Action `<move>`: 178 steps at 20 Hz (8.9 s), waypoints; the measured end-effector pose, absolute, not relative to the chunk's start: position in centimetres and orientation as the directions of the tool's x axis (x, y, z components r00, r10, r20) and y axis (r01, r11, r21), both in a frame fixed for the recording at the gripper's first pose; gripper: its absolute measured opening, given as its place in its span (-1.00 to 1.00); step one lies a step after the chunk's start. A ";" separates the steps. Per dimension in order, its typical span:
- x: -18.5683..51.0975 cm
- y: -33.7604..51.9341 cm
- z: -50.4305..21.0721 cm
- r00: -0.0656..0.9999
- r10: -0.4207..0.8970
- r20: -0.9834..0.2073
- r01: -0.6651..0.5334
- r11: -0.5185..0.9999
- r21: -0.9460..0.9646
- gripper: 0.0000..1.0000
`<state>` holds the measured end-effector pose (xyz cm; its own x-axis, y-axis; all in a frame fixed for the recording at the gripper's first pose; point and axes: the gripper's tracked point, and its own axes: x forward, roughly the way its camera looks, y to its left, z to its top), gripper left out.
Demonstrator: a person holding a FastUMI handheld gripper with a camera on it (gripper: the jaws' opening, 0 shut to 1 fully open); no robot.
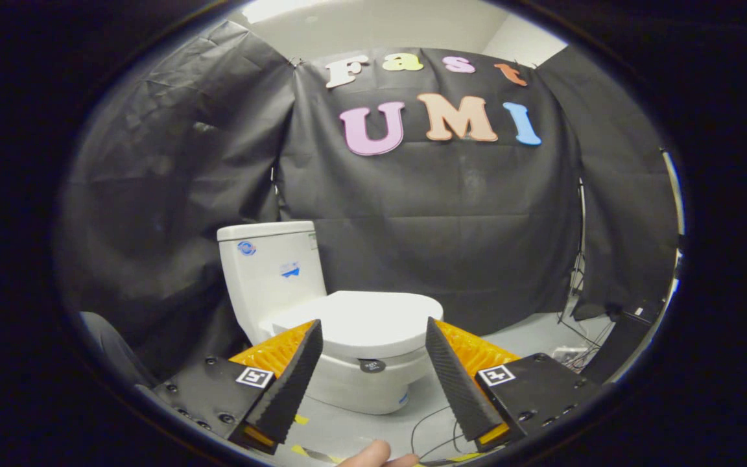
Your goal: Open the toilet lid.
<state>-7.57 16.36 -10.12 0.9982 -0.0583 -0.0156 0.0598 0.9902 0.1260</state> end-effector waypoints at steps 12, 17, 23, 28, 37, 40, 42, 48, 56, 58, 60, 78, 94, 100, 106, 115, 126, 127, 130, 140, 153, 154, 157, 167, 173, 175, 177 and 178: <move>-4.5 15.7 -9.5 0.989 -0.149 0.010 0.141 0.956 0.255 0.97; 0.3 15.1 -9.9 0.978 -0.205 -0.029 0.200 0.902 0.383 0.97; 4.1 13.9 -15.7 0.958 -0.283 -0.052 0.257 0.762 0.594 0.94; 4.3 13.5 -23.0 0.943 -0.260 -0.207 0.323 0.577 0.750 0.93; 7.2 19.8 -32.1 0.898 -0.072 -0.435 0.435 0.300 0.849 0.59; 7.6 20.3 -30.0 0.919 -0.014 -0.394 0.390 0.175 0.904 -0.41; 8.5 20.0 -30.4 0.920 -0.020 -0.393 0.391 0.142 0.909 -0.77; 8.5 20.0 -29.2 0.901 -0.042 -0.432 0.432 0.177 0.884 -0.84; 8.2 19.5 -29.3 0.883 -0.070 -0.465 0.469 0.185 0.863 -0.84; 8.2 19.9 -29.5 0.884 -0.070 -0.463 0.468 0.172 0.867 -0.99; 8.3 19.9 -29.3 0.877 -0.085 -0.473 0.481 0.156 0.863 -0.99; 9.1 20.6 -18.8 0.853 -0.247 -0.460 0.522 0.407 0.749 -1.00; 10.3 22.7 -12.0 0.834 -0.339 -0.435 0.551 0.540 0.637 -0.99; 11.1 23.8 -9.7 0.837 -0.347 -0.423 0.545 0.598 0.587 -1.00; 11.1 24.7 -8.7 0.824 -0.396 -0.404 0.566 0.607 0.558 -1.00; 11.9 25.6 -6.8 0.781 -0.488 -0.389 0.621 0.669 0.409 -1.00; 13.5 28.8 -3.7 0.792 -0.501 -0.348 0.606 0.717 0.345 -1.00; 13.5 29.1 -3.6 0.793 -0.502 -0.347 0.604 0.723 0.335 -1.00; 14.2 30.0 -2.8 0.793 -0.505 -0.342 0.602 0.737 0.308 -0.99; 17.1 35.2 0.1 0.840 -0.464 -0.281 0.531 0.811 0.248 -1.00; 20.6 43.0 2.2 0.883 -0.411 -0.228 0.443 0.890 0.112 -0.99; 20.8 43.2 2.3 0.883 -0.414 -0.222 0.443 0.891 0.102 -0.99; 21.2 43.9 2.4 0.887 -0.418 -0.197 0.440 0.894 0.083 -0.99; 23.1 47.4 3.7 0.925 -0.372 -0.077 0.370 0.928 -0.029 -0.81; 23.6 48.7 3.0 0.951 -0.300 -0.070 0.301 0.954 -0.003 -0.22; 23.8 49.6 2.4 0.961 -0.260 -0.097 0.263 0.965 0.011 0.29; 23.5 50.0 2.1 0.964 -0.237 -0.119 0.237 0.971 -0.007 0.80; 23.6 50.2 2.1 0.967 -0.222 -0.124 0.223 0.975 -0.005 0.83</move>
<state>23.56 50.19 2.10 0.9672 -0.2215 -0.1242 0.2226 0.9749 -0.0053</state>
